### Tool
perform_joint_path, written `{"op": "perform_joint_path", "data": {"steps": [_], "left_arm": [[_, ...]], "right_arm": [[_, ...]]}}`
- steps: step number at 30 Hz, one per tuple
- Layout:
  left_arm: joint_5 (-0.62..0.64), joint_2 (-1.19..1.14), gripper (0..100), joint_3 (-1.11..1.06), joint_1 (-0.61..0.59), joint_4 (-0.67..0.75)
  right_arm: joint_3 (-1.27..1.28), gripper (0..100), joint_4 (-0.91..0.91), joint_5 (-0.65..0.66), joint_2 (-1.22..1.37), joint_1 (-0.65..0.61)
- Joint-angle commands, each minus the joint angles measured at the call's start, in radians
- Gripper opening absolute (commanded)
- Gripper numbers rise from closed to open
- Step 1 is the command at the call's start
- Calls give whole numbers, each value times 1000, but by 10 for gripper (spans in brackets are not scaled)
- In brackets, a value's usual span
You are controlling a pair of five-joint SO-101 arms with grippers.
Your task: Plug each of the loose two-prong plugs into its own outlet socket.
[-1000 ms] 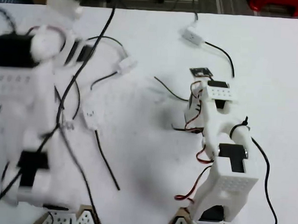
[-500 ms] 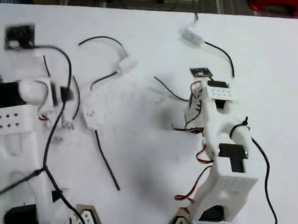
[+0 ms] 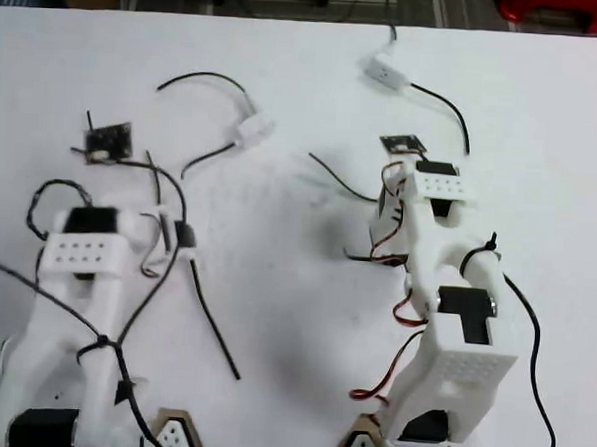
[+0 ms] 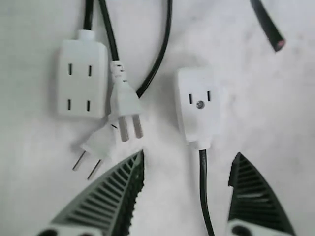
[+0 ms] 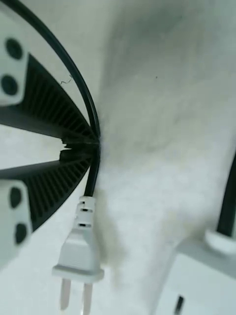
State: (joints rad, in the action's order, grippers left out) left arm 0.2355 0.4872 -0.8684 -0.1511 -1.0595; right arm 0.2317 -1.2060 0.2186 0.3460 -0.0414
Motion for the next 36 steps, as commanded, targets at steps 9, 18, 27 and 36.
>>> {"op": "perform_joint_path", "data": {"steps": [9,18,27,36], "left_arm": [[18,31,278,-43,-125,86],[18,31,275,-124,-24,167],[18,4,278,-101,-24,167],[21,-328,253,196,-39,3]], "right_arm": [[5,22,16,8,15,-22],[5,22,16,8,15,-35],[5,22,16,8,15,-36],[5,22,15,8,15,-36]]}}
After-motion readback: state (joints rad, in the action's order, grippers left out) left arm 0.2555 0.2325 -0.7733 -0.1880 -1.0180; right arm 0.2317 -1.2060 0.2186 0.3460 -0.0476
